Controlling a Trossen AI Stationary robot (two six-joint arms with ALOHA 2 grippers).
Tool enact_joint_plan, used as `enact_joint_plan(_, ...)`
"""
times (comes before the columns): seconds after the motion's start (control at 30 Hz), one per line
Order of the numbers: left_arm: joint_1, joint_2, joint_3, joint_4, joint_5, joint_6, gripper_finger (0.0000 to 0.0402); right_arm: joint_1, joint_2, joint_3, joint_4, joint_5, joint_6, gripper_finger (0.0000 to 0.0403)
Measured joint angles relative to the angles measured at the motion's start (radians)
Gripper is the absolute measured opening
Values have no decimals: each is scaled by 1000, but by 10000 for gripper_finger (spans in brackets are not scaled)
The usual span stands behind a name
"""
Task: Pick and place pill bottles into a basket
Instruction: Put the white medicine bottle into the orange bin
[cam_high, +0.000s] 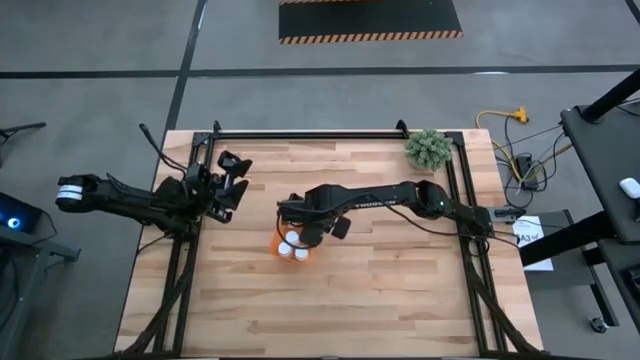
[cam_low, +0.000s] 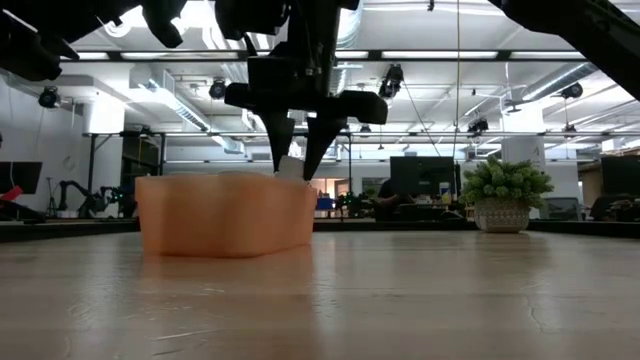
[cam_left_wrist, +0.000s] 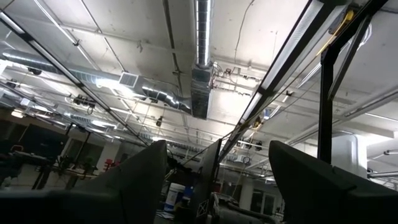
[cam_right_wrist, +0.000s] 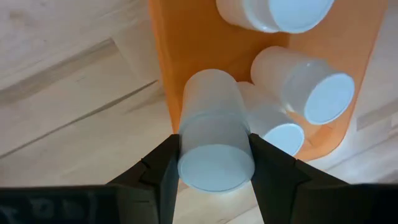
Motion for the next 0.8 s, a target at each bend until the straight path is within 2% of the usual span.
enact_joint_plan(0.5,0,2,0,1,-6,0,265,0,0,-25,69,6,-278,147)
enact_joint_plan(0.8,0,2,0,1,-6,2,265,0,0,-71,101,32,-342,166)
